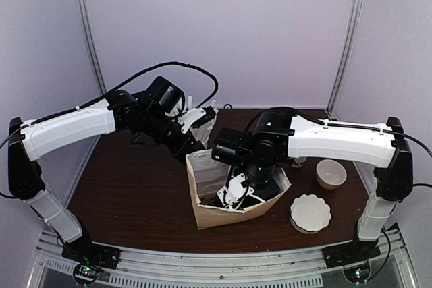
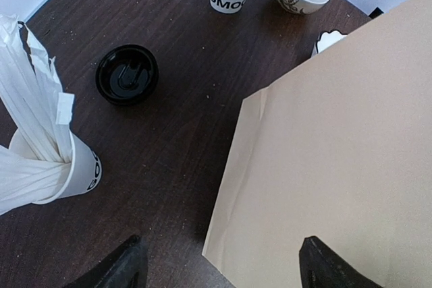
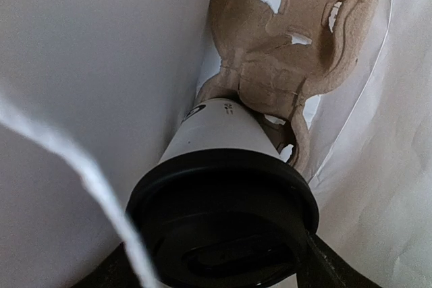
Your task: Pack the takeout coffee
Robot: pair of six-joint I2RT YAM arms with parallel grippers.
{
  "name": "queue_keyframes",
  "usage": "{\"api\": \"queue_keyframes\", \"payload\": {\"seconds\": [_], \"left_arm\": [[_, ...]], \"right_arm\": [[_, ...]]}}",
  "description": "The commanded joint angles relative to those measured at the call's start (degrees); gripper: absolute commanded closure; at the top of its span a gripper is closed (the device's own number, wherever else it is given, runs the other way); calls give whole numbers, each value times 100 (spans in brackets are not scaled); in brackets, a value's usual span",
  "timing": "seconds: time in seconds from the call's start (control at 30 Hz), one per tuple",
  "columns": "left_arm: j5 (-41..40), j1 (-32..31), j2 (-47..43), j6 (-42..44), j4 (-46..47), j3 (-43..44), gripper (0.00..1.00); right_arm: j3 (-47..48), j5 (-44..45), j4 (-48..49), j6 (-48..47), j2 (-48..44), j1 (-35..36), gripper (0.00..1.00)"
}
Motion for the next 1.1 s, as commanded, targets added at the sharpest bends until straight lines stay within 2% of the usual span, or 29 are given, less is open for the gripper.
{"api": "queue_keyframes", "payload": {"seconds": [0.0,0.13,0.27,0.57,0.73,0.83,1.07], "left_arm": [[-35,87,-15,101,43,45,19],[-24,143,-70,142,17,-15,19],[-22,199,-180,157,21,-76,19],[-120,355,-384,225,8,4,19],[-230,446,-680,536,-40,61,18],[-43,443,-883,619,-88,119,17],[978,439,-971,503,-142,222,17]], "right_arm": [[360,-112,-591,-19,403,-134,43],[717,-407,-1080,-17,750,-171,44],[802,-603,-1124,46,890,-226,44],[574,-900,-640,161,1034,-480,43],[315,-1141,-358,116,977,-622,41],[221,-1279,-227,123,922,-670,41],[601,-1644,-390,311,1073,-734,41]]}}
